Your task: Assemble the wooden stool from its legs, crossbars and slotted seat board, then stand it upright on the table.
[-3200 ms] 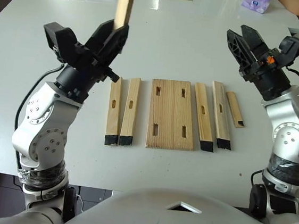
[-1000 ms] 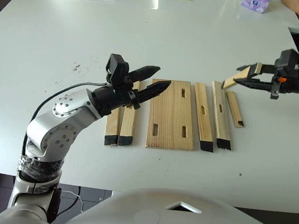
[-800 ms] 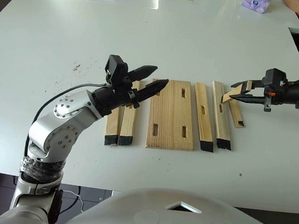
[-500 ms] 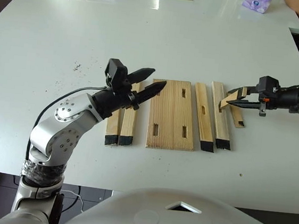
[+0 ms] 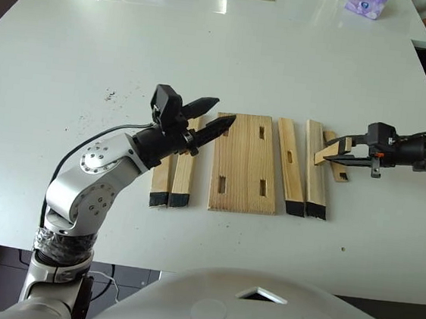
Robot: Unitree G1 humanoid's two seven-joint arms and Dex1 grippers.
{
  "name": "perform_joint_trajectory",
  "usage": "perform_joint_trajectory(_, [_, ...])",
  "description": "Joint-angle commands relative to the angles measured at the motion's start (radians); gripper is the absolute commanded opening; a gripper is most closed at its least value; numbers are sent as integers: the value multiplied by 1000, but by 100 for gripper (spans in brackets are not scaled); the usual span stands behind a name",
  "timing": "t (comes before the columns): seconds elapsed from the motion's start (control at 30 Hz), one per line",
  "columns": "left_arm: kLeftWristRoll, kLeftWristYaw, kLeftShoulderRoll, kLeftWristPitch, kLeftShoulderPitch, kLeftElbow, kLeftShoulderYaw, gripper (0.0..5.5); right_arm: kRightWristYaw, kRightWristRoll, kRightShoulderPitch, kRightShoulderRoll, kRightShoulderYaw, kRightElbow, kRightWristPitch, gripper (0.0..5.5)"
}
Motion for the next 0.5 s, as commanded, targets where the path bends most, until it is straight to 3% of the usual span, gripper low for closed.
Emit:
perform_joint_trajectory(0.03, [20, 4, -10, 10, 0, 2, -21, 292, 23, -66, -34, 60, 77, 106, 51, 128])
perform_joint_trajectory(0.3, [7, 2, -12, 39, -3, -14, -34, 292, 20, -162, -87, 132, 158, 427, -11, 128])
perform_joint_trajectory(0.5, [-2, -7, -7, 59, -13, -13, -32, 292, 20, -149, -58, 164, 161, 463, -30, 128])
